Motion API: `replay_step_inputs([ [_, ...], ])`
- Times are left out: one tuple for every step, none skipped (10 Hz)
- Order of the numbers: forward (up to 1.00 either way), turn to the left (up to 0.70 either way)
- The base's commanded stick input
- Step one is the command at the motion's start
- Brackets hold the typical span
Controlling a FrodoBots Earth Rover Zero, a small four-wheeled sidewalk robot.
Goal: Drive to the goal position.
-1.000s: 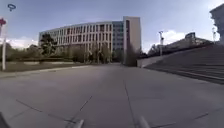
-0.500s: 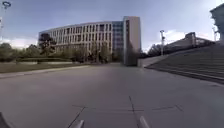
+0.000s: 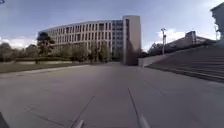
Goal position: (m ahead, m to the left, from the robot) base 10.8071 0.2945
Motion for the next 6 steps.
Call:
replay_step_inputs([
  [1.00,0.00],
  [1.00,0.00],
  [1.00,0.00],
  [1.00,0.00],
  [1.00,0.00],
  [1.00,0.00],
])
